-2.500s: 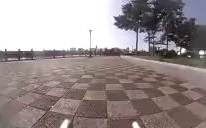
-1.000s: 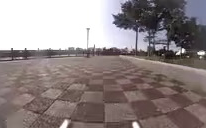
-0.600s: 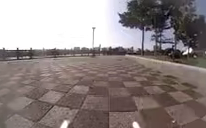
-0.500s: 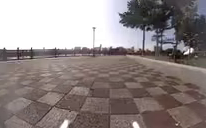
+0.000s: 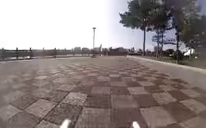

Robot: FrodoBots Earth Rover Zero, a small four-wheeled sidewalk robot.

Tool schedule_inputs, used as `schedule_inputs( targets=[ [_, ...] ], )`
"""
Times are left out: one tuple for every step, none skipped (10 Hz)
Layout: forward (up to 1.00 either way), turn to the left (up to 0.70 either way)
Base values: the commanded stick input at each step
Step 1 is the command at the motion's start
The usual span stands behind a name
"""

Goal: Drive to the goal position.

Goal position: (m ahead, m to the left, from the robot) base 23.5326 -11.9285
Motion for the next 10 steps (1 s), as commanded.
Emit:
schedule_inputs(
  targets=[
    [0.5, 0.0],
    [0.5, 0.0],
    [0.5, 0.0],
    [0.5, 0.14],
    [0.5, 0.04],
    [0.5, 0.0],
    [0.5, 0.0],
    [0.5, 0.0],
    [0.5, 0.0],
    [0.5, 0.0]
  ],
)
